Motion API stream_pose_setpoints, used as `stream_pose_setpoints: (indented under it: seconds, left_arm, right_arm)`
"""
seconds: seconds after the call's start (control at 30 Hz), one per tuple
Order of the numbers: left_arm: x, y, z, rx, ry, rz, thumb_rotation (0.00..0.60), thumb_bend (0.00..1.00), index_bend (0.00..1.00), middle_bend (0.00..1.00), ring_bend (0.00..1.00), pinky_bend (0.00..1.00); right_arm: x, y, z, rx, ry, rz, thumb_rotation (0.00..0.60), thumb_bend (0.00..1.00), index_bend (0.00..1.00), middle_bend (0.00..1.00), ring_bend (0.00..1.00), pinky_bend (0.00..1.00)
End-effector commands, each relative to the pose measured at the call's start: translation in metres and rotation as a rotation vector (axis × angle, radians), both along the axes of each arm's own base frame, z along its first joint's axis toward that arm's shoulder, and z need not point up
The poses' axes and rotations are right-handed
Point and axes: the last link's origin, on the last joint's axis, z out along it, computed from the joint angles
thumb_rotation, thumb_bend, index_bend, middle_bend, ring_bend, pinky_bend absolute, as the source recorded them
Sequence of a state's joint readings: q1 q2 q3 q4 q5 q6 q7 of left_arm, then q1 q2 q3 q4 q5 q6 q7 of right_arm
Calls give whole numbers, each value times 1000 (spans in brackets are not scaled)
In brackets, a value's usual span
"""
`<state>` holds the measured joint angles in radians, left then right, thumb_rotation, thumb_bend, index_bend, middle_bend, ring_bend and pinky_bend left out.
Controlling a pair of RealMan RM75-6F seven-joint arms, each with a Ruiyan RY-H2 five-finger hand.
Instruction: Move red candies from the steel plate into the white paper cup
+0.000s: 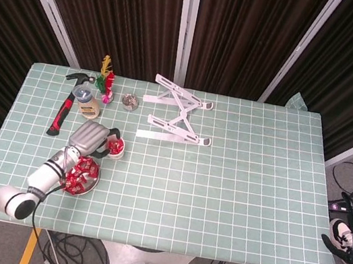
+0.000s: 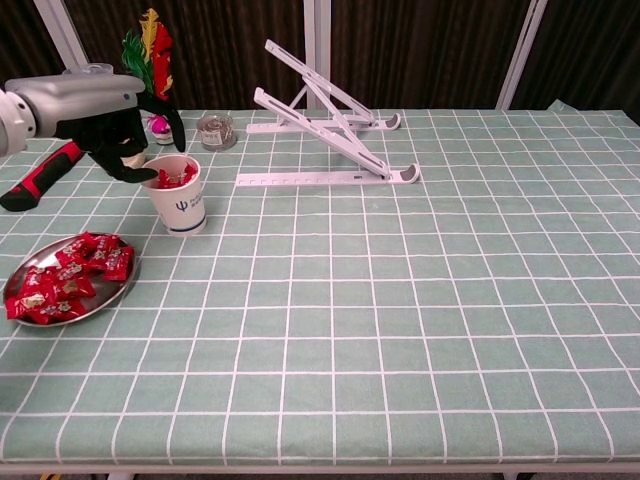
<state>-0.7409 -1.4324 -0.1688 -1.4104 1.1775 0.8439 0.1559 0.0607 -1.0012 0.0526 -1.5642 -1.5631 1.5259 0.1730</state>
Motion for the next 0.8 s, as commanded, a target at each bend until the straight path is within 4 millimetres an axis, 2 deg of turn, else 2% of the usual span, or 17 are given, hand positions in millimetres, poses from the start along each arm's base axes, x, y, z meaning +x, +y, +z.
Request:
stream_pose_setpoints:
  seconds: [0.03, 0.17, 0.3, 0.47, 0.8]
  left_arm:
    - [-11, -11, 15, 58, -25, 16, 600, 315, 396, 986, 1000, 1000]
    - [-30, -33, 30, 123, -66, 34, 600, 287, 401, 986, 1000, 1000]
    - [-47, -53, 30, 120, -52, 49, 600, 282, 468, 986, 1000, 1000]
    - [-62, -71, 14, 38, 9, 77, 600, 281, 533, 986, 1000, 1000]
    - [-75, -92, -14, -40, 88, 111, 600, 226, 536, 986, 1000, 1000]
  right_arm:
    - [1, 0, 0, 1, 0, 5, 600, 101, 83, 272, 99, 393]
    - [3, 0, 0, 0, 2, 12, 600, 101, 83, 272, 99, 394]
    - [4, -1, -2, 7, 1, 19, 600, 101, 83, 272, 100, 394]
    - [7, -1, -4, 13, 1, 31, 600, 101, 83, 272, 100, 395]
    - [8, 3, -1, 4, 7, 29, 600, 101, 83, 272, 100, 395]
